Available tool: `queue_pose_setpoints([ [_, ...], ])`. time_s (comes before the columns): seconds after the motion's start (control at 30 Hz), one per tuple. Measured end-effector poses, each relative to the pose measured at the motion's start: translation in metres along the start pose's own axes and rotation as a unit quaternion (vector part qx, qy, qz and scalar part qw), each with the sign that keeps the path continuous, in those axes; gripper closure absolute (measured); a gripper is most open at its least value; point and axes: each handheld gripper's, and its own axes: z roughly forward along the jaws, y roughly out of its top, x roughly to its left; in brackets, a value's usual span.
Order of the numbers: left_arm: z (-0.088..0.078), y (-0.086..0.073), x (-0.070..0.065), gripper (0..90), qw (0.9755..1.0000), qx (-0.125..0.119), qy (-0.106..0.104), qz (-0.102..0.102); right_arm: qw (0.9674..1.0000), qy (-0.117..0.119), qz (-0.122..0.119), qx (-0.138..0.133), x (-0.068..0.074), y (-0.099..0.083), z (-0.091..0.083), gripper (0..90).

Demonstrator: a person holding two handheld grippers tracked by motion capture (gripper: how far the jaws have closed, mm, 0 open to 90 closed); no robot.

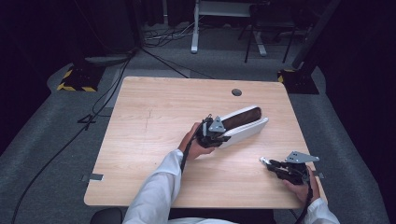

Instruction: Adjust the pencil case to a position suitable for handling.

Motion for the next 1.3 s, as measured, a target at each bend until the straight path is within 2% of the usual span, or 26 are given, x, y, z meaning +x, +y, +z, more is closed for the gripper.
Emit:
queue_pose_setpoints([
  [0.17,-0.020,-0.012,-0.003,76.2,0.9998,0.007,-0.017,0.012,1.0000,0.000,0.000,0.000,0.000,0.000,0.000,73.8],
  [0.4,-0.045,-0.030,-0.009,76.0,0.9994,0.012,-0.026,0.018,1.0000,0.000,0.003,0.000,0.000,0.000,0.000,73.8],
  [0.57,-0.063,-0.043,-0.011,74.9,0.9996,0.013,-0.020,0.017,1.0000,0.001,0.003,0.001,-0.001,0.000,0.000,73.8],
  [0.77,-0.078,-0.053,-0.011,73.6,0.9996,0.021,-0.001,0.017,1.0000,0.000,0.003,0.000,-0.001,0.000,0.000,73.8],
  [0.87,-0.088,-0.059,-0.009,69.5,0.9995,0.026,0.012,0.016,1.0000,-0.001,0.003,0.000,0.000,0.000,0.000,73.8],
  [0.97,-0.096,-0.064,-0.007,63.3,0.9995,0.019,0.026,0.002,1.0000,-0.001,0.004,0.000,-0.001,0.000,0.000,73.8],
  [1.03,-0.099,-0.065,-0.007,59.7,0.9997,0.010,0.023,-0.007,1.0000,0.000,0.004,0.000,-0.001,0.000,0.000,73.8],
  [1.1,-0.099,-0.061,-0.010,54.0,0.9996,0.004,0.029,-0.004,1.0000,-0.001,0.003,-0.001,-0.001,0.000,0.000,73.8],
  [1.13,-0.098,-0.059,-0.012,52.9,0.9997,0.000,0.025,-0.004,1.0000,-0.001,0.003,-0.001,-0.001,0.000,0.000,73.8],
  [1.27,-0.087,-0.045,-0.017,50.6,0.9998,-0.003,0.017,0.002,1.0000,-0.001,0.003,0.000,-0.001,0.000,0.000,73.8],
  [1.3,-0.084,-0.042,-0.017,50.4,0.9998,-0.004,0.021,0.005,1.0000,-0.001,0.003,0.000,-0.001,0.000,0.000,73.8],
])
